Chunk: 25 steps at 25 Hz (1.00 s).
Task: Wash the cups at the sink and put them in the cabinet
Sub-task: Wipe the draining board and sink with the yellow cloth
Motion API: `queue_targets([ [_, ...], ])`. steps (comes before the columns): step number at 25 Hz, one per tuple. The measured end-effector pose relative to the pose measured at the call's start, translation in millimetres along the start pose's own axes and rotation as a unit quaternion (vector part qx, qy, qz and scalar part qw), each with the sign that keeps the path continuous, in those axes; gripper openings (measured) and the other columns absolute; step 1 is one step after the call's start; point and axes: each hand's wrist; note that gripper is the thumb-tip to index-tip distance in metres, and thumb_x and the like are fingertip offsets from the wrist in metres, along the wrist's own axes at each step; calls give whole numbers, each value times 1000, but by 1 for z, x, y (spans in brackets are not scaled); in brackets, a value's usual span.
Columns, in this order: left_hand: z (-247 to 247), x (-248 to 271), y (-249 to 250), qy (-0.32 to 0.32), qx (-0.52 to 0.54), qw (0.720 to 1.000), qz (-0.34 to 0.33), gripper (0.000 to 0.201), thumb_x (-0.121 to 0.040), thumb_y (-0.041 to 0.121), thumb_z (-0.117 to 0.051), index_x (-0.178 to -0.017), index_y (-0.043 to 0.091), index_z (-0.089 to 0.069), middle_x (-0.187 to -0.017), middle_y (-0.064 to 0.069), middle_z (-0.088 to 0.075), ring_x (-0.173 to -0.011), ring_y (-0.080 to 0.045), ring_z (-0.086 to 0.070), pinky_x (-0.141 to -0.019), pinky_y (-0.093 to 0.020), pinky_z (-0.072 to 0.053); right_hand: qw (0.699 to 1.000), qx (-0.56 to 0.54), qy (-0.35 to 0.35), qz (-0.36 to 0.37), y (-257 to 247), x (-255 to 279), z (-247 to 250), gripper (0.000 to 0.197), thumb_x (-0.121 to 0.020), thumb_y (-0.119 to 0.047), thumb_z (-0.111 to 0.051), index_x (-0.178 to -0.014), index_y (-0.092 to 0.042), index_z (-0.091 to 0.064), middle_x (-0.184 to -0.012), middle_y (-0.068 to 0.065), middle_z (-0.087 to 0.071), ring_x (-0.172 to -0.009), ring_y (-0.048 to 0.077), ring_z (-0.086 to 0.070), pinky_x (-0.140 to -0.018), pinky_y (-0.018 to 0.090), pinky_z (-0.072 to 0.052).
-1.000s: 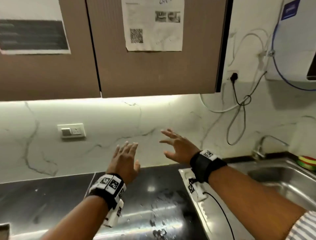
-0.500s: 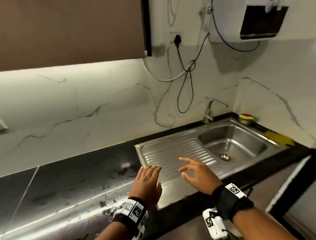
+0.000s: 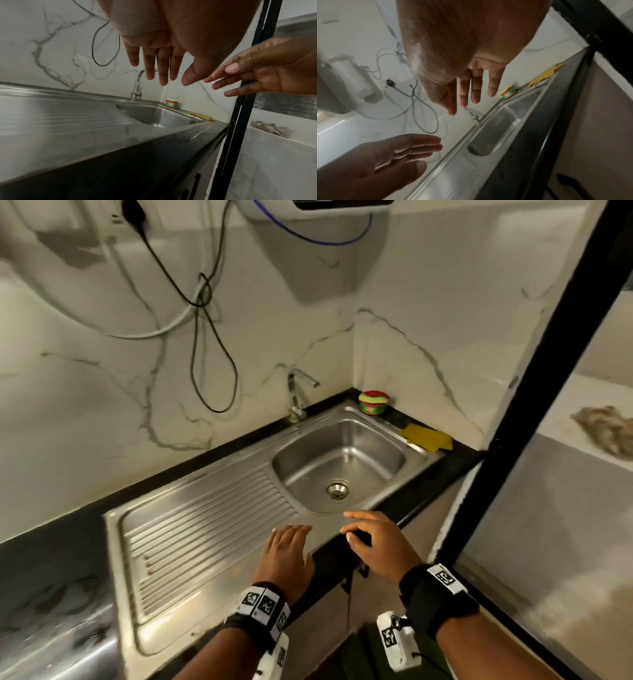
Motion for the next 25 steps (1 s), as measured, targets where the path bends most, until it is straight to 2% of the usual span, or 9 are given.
queue_targets([
  [4,-26,-52,31,-43,19,999,-4,52,-98,33,-47,-149,28,-37,-153,8,-42,-146,-12,-29,-127,-39,-4,999,11,10,-44,47,-12,30,16,-92,-18,-66,-101,-24,-77,-130,-11,-63,-124,-1,-48,-106,11,-33],
  [7,-44,-101,51,-47,34,998,-27,52,-98,33,-47,-148,27,-38,-152,8,-43,-144,-12,-32,-126,-38,-4,998,24,11,-62,80,-34,49,16,-92,-16,-65,-102,-21,-77,-127,-10,-65,-118,-3,-47,-98,-1,-26],
  [8,-49,-120,56,-44,40,998,-32,52,-98,32,-48,-148,27,-39,-152,7,-43,-144,-12,-32,-126,-38,-4,997,31,9,-69,91,-43,55,16,-94,-18,-64,-103,-21,-77,-126,-11,-64,-118,-3,-47,-97,0,-26],
  [11,-64,-174,67,-50,69,996,-37,53,-96,30,-50,-148,28,-40,-152,7,-43,-145,-13,-30,-125,-34,-4,994,31,0,-104,120,-73,71,17,-96,-20,-62,-106,-21,-76,-125,-10,-64,-121,2,-50,-102,12,-34],
  [14,-68,-215,75,-56,96,993,-40,53,-95,28,-52,-147,27,-42,-151,5,-45,-144,-14,-32,-123,-33,-8,993,23,8,-118,140,-104,87,15,-95,-16,-63,-102,-20,-76,-117,-8,-67,-114,3,-57,-101,16,-43],
  [16,-70,-240,76,-53,105,992,-38,52,-94,26,-54,-145,24,-46,-146,4,-49,-140,-16,-37,-123,-33,-12,990,16,27,-136,158,-128,98,15,-92,-14,-65,-100,-21,-75,-111,-6,-70,-107,6,-63,-96,17,-47],
  [18,-70,-259,73,-43,111,993,-24,50,-92,26,-56,-142,23,-50,-141,3,-53,-137,-18,-41,-123,-35,-15,987,30,32,-157,176,-156,111,16,-91,-11,-66,-102,-18,-75,-108,1,-72,-103,14,-66,-92,19,-49],
  [21,-75,-285,67,-33,121,992,10,48,-90,25,-58,-138,23,-54,-137,3,-58,-134,-20,-46,-123,-37,-15,977,66,-5,-201,218,-209,130,20,-90,-10,-66,-108,-13,-75,-115,6,-71,-105,22,-65,-95,31,-52],
  [25,-78,-315,69,7,126,989,82,45,-88,22,-60,-133,22,-58,-133,0,-61,-128,-23,-50,-118,-46,-32,971,141,-25,-189,274,-275,153,27,-87,-19,-62,-107,-7,-75,-111,14,-72,-105,33,-66,-86,26,-45],
])
Point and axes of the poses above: each hand's wrist, its own x-axis away from the middle knuckle, its own z-axis out of the back of the hand, y = z × x
